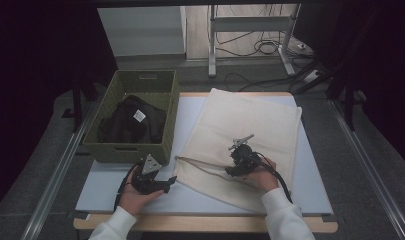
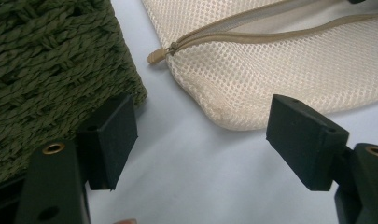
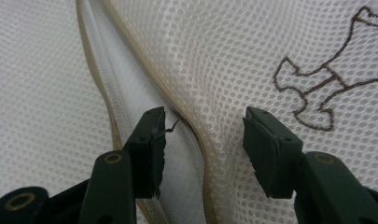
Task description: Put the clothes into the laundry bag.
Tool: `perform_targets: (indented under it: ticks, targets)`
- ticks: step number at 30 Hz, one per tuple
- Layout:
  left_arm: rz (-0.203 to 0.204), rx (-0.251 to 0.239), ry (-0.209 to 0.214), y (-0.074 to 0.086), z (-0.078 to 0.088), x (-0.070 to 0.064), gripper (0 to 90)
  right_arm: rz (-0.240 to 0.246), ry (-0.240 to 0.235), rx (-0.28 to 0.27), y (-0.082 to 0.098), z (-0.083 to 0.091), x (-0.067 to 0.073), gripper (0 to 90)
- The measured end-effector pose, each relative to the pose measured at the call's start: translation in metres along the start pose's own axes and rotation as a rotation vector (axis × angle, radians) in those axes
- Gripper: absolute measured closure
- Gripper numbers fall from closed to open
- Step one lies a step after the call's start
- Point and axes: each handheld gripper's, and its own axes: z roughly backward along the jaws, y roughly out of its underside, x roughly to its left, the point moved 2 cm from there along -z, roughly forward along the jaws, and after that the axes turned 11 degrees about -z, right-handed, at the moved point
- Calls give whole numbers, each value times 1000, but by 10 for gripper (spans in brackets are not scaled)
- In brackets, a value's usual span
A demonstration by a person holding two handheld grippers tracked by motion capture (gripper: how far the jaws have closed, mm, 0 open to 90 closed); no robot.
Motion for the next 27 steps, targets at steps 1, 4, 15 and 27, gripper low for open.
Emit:
perform_targets:
  ticks: [1,4,15,27]
  targets:
    - [-1,1,1,0,0,0,244,7,5,4,0,-1,0,496]
    - [-2,5,3,0,-1,0,244,20,26,1,1,-2,2,523]
    - [-9,14,3,0,-2,-2,245,39,61,-15,1,-3,0,674]
    - [-23,13,-9,-2,-2,-3,249,14,53,-38,1,-2,-7,831]
